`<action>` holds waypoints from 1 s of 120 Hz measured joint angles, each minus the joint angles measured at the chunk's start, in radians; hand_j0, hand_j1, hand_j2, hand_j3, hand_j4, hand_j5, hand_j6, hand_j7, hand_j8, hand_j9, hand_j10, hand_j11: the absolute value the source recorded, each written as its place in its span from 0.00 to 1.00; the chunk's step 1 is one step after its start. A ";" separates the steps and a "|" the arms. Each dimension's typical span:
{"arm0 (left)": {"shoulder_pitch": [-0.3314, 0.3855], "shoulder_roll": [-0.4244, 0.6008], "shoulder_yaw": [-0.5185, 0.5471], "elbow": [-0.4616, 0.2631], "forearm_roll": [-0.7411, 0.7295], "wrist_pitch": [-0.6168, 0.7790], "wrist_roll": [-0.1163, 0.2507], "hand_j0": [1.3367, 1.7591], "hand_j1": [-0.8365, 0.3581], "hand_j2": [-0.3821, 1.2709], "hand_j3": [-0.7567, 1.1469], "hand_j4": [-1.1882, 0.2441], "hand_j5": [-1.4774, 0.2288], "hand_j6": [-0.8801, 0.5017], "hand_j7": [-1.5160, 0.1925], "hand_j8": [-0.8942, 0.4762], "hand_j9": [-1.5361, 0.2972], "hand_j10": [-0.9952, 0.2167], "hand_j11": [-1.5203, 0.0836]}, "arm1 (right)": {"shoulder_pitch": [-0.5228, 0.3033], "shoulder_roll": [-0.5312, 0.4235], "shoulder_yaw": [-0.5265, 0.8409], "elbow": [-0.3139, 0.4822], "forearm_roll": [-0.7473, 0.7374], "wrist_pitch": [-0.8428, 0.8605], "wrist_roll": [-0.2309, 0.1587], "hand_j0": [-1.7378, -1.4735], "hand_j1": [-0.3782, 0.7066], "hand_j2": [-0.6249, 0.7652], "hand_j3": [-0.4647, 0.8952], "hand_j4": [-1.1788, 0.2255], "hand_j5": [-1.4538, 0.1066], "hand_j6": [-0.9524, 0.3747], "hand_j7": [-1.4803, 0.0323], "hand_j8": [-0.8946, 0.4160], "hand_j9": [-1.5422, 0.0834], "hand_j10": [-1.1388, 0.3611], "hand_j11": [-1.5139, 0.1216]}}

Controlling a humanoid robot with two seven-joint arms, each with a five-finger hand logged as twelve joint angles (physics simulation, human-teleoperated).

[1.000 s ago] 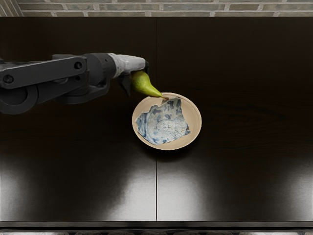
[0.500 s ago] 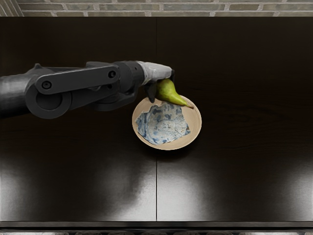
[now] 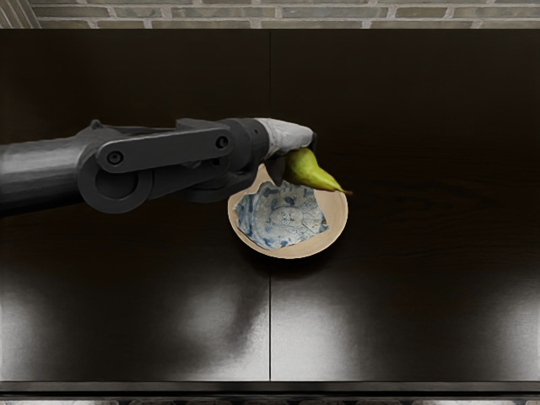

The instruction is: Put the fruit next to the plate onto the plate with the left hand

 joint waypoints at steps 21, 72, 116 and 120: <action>-0.008 -0.011 0.001 0.011 0.004 0.002 0.000 0.72 0.48 0.32 0.40 0.61 0.35 0.46 0.38 0.24 0.36 0.33 0.40 | 0.000 0.000 0.000 0.000 0.000 0.000 0.000 0.30 0.06 0.45 0.34 0.82 0.91 0.70 0.95 0.66 0.93 0.74 0.90; -0.032 -0.012 0.001 0.014 0.004 0.001 0.000 0.76 0.71 0.27 0.40 0.63 0.63 0.45 0.65 0.41 0.62 0.58 0.70 | 0.000 0.000 0.000 0.000 0.000 0.000 0.000 0.30 0.06 0.45 0.34 0.82 0.91 0.70 0.95 0.66 0.93 0.74 0.90; -0.196 0.173 -0.018 -0.063 -0.581 -0.006 0.000 0.76 0.73 0.26 0.40 0.65 0.67 0.45 0.69 0.46 0.65 0.60 0.73 | 0.001 0.000 0.000 0.001 0.000 0.000 0.000 0.30 0.06 0.45 0.34 0.82 0.91 0.70 0.95 0.66 0.93 0.74 0.90; -0.206 0.188 -0.023 -0.078 -0.686 -0.006 0.000 0.76 0.73 0.26 0.40 0.65 0.67 0.45 0.69 0.46 0.65 0.61 0.74 | 0.001 0.000 0.000 0.001 0.000 0.000 0.000 0.30 0.06 0.45 0.34 0.82 0.91 0.70 0.95 0.66 0.93 0.74 0.90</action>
